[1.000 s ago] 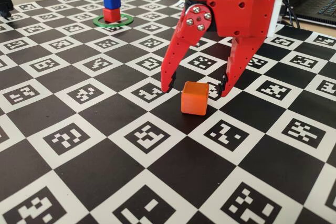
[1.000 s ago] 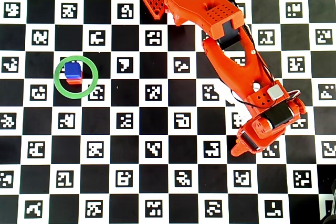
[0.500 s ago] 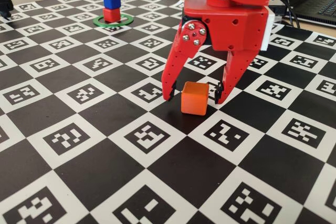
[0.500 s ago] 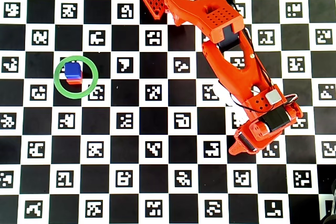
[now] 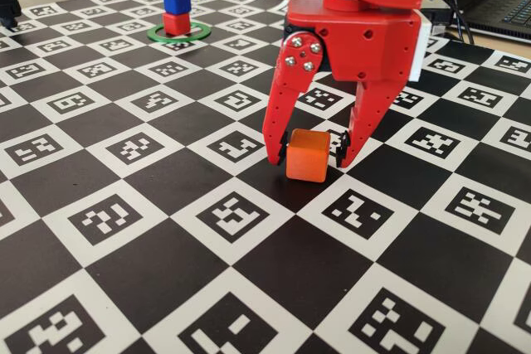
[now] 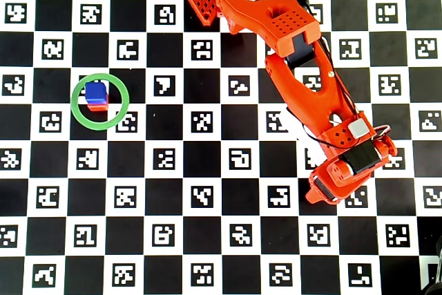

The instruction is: Grab the red cube then put it in the green circle then put the blue cube on top and finally the orange cube on top

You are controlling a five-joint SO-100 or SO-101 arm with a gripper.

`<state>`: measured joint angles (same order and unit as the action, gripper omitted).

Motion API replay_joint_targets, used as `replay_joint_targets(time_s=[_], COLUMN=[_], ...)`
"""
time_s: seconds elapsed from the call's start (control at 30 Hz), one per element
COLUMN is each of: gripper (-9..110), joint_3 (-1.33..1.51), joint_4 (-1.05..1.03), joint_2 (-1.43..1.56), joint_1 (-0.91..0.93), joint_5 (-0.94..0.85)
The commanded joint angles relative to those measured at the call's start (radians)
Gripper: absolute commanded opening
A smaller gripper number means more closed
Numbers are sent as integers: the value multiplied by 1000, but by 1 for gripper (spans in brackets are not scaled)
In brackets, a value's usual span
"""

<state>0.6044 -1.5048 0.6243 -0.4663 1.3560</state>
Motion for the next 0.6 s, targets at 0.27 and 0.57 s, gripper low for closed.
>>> replay_joint_targets(time_s=[0.27, 0.57], gripper=[21, 17], joint_3=[-54, -11], joint_4=[8, -9], joint_2=[80, 181], joint_1=[21, 51], joint_5=[-25, -114])
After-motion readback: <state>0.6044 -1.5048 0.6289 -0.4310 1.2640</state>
